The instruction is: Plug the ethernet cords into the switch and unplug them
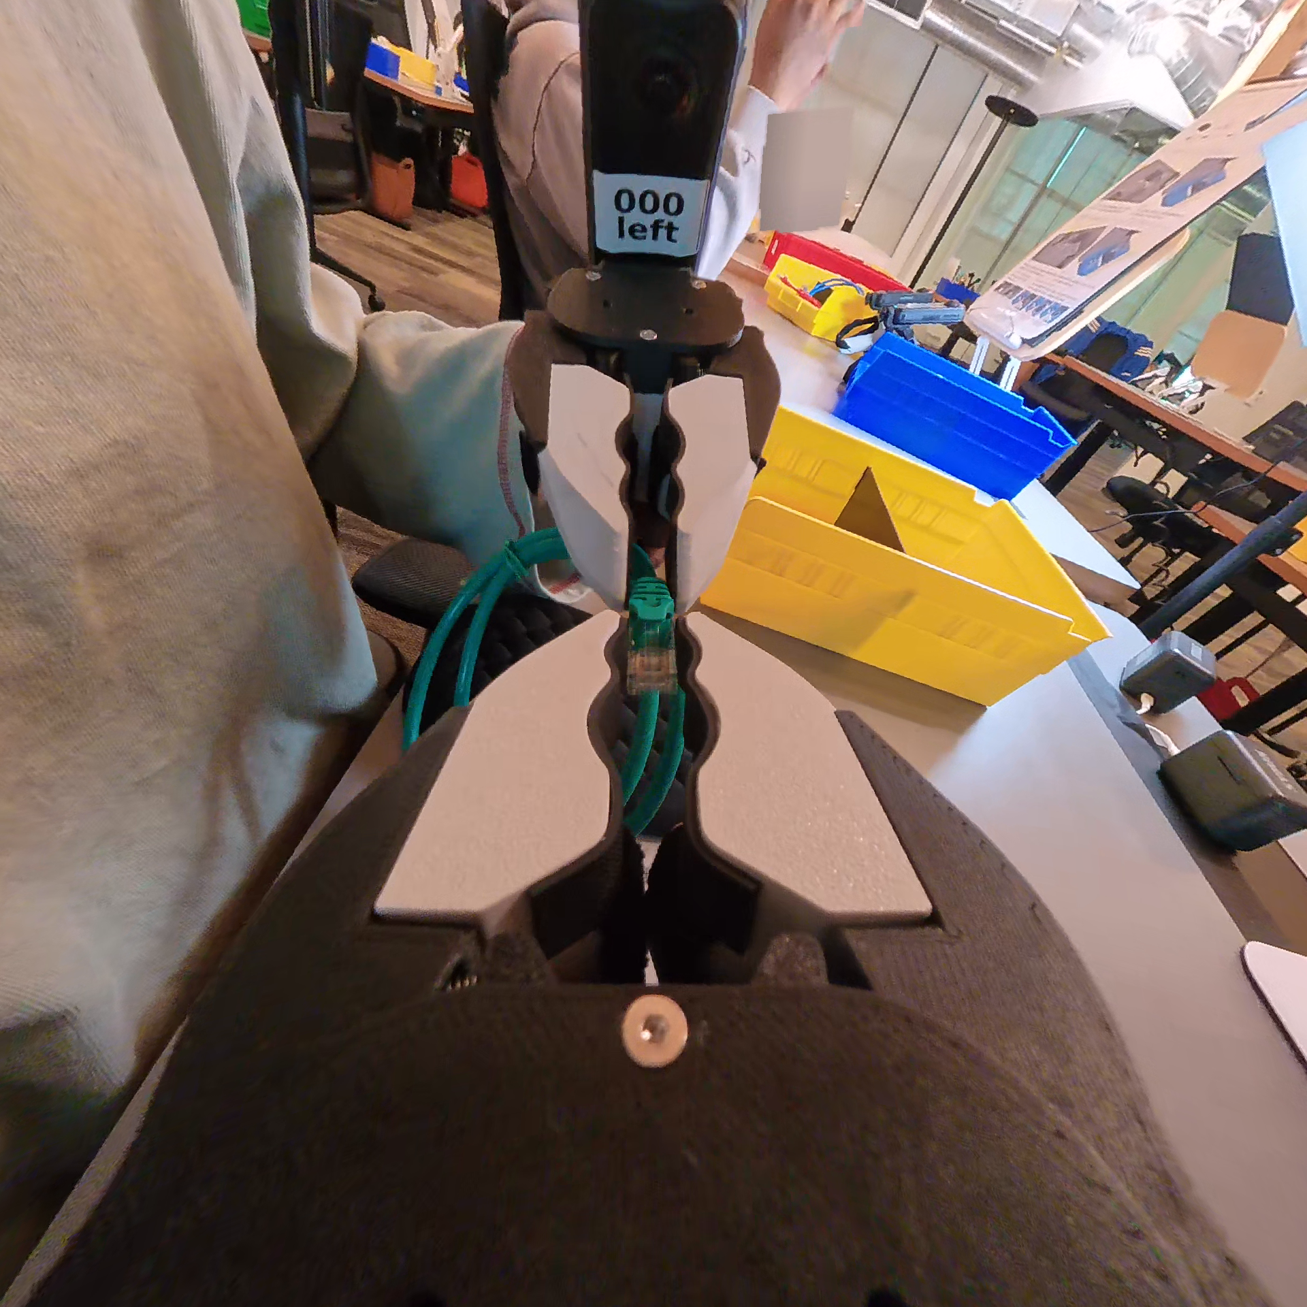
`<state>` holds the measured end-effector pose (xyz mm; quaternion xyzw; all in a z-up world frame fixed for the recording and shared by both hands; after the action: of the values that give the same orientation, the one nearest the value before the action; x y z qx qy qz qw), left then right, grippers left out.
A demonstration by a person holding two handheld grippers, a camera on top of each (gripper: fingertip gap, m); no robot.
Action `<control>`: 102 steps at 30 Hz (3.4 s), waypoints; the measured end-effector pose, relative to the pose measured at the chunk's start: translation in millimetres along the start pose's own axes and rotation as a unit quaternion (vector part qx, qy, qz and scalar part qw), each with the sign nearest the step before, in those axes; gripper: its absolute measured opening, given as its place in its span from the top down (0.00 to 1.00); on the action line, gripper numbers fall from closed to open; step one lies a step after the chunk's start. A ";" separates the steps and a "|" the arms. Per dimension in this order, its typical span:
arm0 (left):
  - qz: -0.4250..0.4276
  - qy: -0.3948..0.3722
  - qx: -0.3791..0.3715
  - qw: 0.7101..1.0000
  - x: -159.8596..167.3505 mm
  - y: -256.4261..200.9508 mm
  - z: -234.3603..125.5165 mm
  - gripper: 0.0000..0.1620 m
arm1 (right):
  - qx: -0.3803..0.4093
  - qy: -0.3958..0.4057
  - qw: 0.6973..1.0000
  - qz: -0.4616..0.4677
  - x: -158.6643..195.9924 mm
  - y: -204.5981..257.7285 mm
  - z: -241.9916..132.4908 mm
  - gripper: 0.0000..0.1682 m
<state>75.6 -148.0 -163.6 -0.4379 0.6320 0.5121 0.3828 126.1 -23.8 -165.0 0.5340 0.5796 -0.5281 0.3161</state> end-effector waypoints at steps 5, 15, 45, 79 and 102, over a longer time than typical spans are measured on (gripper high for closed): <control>-0.044 0.014 0.005 0.999 1.3 1.3 -3.1 0.94 | 0.003 -0.024 1.000 -0.003 1.2 0.0 1.1 0.92; -0.060 0.028 -0.051 0.997 9.1 14.1 -33.6 0.94 | 0.198 0.082 0.955 0.207 90.9 -45.5 -54.1 0.59; -0.047 0.035 -0.043 0.997 17.8 8.8 -30.5 0.94 | 0.241 0.357 0.895 0.115 94.0 12.8 -22.6 0.82; -0.048 0.046 -0.051 0.996 25.1 11.0 -31.0 0.94 | 0.272 0.340 0.840 0.324 114.1 0.4 -48.4 0.58; -0.043 0.049 -0.047 0.997 27.6 9.9 -28.3 0.94 | 0.136 0.321 0.801 0.487 81.6 46.3 -81.3 0.53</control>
<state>56.3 -179.3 -181.0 -0.5068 0.6055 0.5025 0.3522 167.6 70.8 -234.0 0.9223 0.2344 -0.1763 0.2516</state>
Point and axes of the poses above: each gripper's, where its closed fingertips meet, z out along the fingers, x out of its underside, y = z × x across the jaws, the point moved 7 cm from there along -z, back along the fingers, and after that the axes turned 15 degrees about -x, right-handed, at the moved point
